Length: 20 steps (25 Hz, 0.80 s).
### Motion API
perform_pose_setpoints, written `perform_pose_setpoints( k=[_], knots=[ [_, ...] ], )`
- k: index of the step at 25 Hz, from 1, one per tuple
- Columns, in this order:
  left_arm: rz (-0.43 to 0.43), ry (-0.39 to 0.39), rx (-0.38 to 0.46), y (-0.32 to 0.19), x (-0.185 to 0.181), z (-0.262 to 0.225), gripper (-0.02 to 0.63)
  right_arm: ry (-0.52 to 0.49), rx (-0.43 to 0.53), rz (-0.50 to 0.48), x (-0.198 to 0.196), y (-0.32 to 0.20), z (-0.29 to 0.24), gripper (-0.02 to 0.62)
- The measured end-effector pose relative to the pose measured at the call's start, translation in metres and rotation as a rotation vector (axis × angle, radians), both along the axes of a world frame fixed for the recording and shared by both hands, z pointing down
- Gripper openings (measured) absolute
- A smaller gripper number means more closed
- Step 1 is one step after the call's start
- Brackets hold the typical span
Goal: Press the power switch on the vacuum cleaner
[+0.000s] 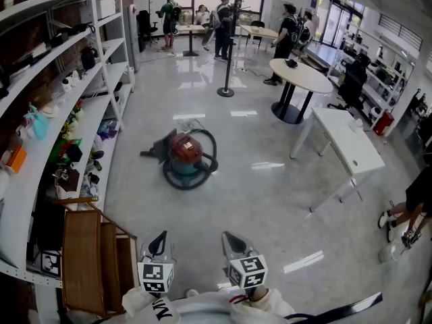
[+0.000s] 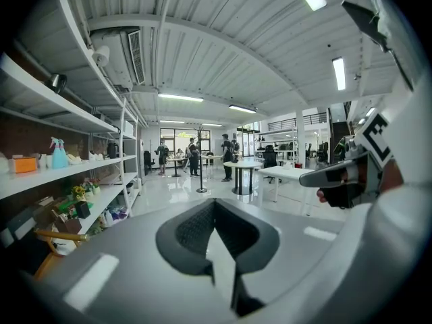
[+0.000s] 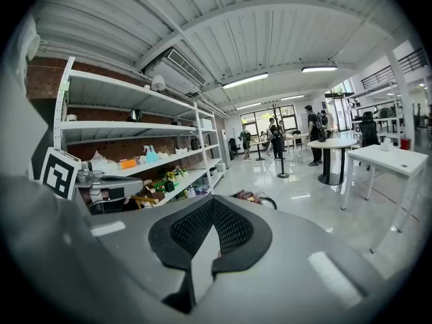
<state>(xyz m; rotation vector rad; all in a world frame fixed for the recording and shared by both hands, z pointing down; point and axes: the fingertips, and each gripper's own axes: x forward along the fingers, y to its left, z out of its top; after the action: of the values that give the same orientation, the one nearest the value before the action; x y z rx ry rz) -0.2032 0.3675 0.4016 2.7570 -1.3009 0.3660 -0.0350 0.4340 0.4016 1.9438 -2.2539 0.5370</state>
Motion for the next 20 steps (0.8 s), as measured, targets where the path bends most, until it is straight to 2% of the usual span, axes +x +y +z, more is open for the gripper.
perform_pose_setpoints(
  k=[12, 20],
  knots=[
    [0.035, 0.016, -0.006, 0.004, -0.029, 0.006, 0.000, 0.016, -0.016, 0.033, -0.036, 0.011, 0.005, 0.000],
    [0.026, 0.032, -0.012, 0.007, -0.041, 0.007, 0.000, 0.034, -0.017, 0.025, -0.047, 0.015, 0.001, 0.000]
  ],
)
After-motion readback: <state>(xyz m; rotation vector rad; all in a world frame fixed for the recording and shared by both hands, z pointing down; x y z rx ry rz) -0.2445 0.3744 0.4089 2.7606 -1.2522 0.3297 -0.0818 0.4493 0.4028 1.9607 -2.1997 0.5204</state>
